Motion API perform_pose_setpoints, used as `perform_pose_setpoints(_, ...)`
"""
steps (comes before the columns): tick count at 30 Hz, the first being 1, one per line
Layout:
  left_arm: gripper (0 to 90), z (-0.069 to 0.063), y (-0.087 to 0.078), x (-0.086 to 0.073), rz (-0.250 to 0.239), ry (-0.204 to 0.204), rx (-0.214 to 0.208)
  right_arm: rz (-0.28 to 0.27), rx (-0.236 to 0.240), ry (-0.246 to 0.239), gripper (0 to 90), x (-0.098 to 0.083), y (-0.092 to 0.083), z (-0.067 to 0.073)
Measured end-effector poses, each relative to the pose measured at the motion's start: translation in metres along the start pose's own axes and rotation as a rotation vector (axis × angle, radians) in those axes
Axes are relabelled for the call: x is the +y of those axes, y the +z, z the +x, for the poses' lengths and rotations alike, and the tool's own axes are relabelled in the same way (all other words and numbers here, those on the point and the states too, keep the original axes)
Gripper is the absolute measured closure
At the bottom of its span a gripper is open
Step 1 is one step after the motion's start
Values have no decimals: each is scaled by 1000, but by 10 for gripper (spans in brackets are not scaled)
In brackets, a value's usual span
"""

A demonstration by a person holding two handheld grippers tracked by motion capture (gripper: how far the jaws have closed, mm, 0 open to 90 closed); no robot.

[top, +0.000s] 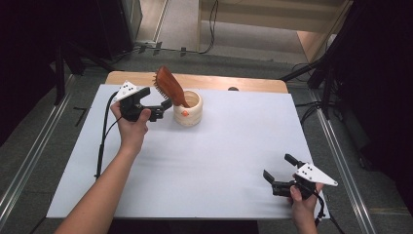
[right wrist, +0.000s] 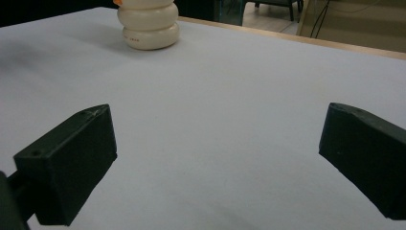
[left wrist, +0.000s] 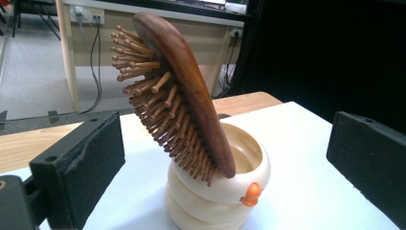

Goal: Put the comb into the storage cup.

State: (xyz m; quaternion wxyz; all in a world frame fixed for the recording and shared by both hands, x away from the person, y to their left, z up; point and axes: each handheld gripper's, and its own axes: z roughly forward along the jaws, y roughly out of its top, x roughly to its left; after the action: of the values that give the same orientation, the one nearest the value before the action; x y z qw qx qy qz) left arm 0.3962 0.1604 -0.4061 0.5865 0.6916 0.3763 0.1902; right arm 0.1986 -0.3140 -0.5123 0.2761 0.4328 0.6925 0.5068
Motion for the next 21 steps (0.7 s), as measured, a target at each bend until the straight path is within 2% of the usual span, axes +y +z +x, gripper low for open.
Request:
perform_pose_setpoints(12,0,-5,-18,-6,-4,17,-13,1,-3,0,0,0,0,0)
perform_pose_setpoints(21,0,-10,-32,-12,-6,50,-12,-1,-5,0,0,0,0,0)
